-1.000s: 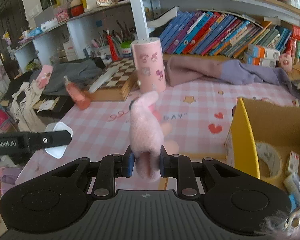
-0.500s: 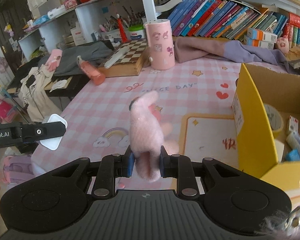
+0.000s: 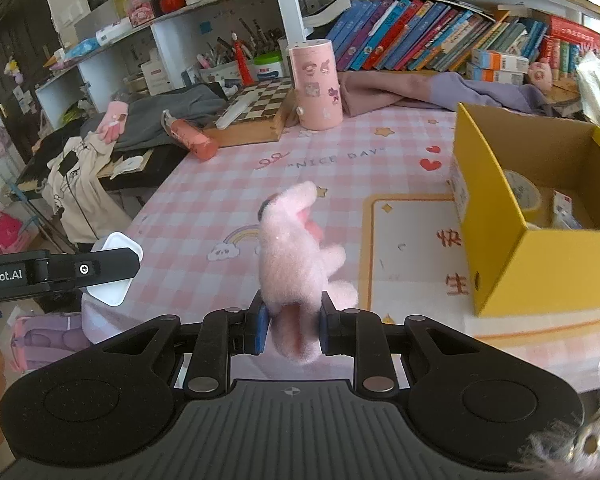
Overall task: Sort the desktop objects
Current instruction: 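Lift the charger and glove with both tools toward the yellow box, then lower the charger and glove with both tools into the yellow box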
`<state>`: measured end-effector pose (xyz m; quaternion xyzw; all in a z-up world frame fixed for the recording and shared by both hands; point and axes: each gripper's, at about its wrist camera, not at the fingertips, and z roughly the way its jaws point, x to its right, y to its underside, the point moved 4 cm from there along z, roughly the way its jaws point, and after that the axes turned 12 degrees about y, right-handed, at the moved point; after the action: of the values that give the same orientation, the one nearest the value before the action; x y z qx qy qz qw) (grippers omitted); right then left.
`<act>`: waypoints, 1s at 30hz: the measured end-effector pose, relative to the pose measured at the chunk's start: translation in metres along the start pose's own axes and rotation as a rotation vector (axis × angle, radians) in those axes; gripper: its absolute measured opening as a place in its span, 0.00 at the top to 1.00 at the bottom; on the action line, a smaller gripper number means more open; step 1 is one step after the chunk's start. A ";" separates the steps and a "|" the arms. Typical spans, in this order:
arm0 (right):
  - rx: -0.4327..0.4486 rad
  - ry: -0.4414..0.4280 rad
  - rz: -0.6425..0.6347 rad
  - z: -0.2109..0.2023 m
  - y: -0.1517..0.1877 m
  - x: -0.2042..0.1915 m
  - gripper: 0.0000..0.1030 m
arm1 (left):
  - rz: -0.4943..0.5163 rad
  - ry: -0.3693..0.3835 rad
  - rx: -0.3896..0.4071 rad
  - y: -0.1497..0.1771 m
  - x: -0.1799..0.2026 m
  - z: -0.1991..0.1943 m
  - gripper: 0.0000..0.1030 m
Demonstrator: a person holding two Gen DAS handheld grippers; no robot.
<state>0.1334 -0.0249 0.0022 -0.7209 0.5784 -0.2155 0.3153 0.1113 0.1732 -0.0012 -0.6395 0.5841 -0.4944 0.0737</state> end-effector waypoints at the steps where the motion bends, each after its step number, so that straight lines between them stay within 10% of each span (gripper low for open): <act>1: -0.001 0.003 0.001 -0.003 0.004 0.000 0.79 | 0.003 0.005 -0.004 0.003 0.002 -0.001 0.37; 30: 0.007 0.204 0.274 -0.062 0.064 0.084 0.79 | 0.181 0.218 -0.174 0.024 0.086 0.050 0.37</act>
<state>0.0666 -0.1279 -0.0038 -0.6085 0.6996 -0.2444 0.2837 0.1160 0.0712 0.0049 -0.5308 0.6845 -0.4998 -0.0016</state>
